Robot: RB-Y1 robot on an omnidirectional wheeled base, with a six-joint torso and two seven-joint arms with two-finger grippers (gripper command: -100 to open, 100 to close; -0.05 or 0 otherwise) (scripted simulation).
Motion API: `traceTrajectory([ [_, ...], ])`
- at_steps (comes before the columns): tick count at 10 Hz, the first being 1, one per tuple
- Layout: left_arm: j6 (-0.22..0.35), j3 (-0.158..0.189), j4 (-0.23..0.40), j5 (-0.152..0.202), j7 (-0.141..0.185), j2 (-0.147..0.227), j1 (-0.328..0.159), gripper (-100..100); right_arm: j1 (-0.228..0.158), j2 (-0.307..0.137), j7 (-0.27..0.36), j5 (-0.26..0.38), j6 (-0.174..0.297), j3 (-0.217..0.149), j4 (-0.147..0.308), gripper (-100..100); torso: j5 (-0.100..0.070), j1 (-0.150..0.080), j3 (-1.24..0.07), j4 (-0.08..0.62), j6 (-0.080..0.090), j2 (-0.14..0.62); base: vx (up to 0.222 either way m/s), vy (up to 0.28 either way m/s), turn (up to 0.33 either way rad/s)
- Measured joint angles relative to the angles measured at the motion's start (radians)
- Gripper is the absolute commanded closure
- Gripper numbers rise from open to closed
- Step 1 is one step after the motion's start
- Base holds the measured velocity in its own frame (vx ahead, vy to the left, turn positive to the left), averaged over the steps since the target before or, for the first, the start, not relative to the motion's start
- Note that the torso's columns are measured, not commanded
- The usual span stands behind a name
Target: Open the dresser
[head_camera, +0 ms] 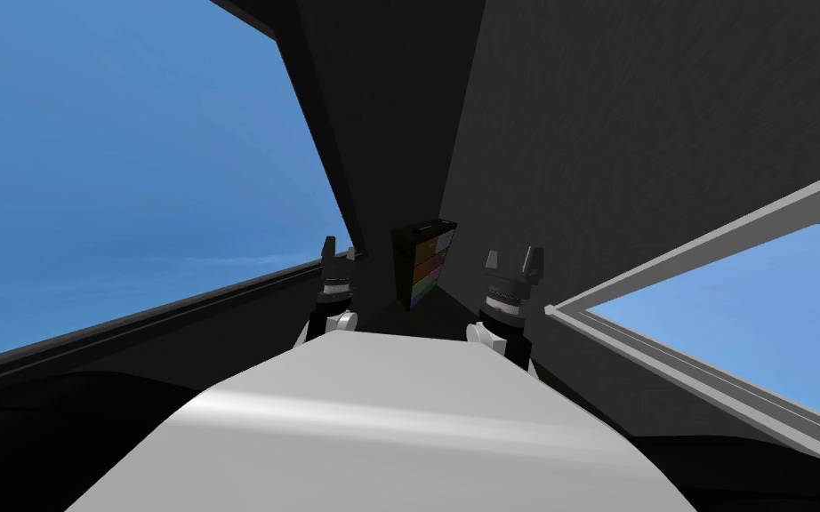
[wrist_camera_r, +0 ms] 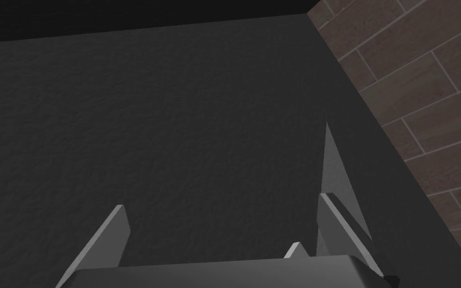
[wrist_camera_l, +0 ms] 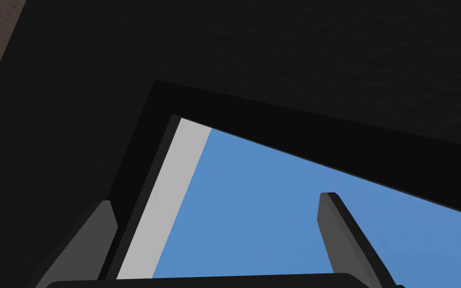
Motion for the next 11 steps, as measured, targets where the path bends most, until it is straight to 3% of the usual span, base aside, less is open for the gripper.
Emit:
traceTrajectory([
  [2,0.0,0.0,0.0,0.0,0.0,0.0,0.0,0,0.0,0.0,0.0,0.0,0.0,0.0,0.0,0,0.0,0.0,-0.209,0.105,0.0,0.104,0.0,0.0,0.0],
  [9,0.0,0.0,0.0,0.0,0.0,0.0,0.0,0,0.0,0.0,0.0,0.0,0.0,0.0,0.0,0,0.0,0.0,-1.234,0.617,0.0,0.618,0.0,0.0,0.0],
  [10,0.0,0.0,0.0,0.0,0.0,0.0,0.0,0,0.0,0.0,0.0,0.0,0.0,0.0,0.0,-100,0.0,0.0,-1.382,0.691,0.0,0.691,0.026,0.003,-0.001],
  [11,0.0,0.0,0.0,0.0,0.0,0.0,0.0,0,0.001,-0.026,0.006,0.022,-0.001,0.001,0.004,-100,0.0,0.0,-1.452,0.724,0.0,0.724,0.032,0.0,-0.004],
])
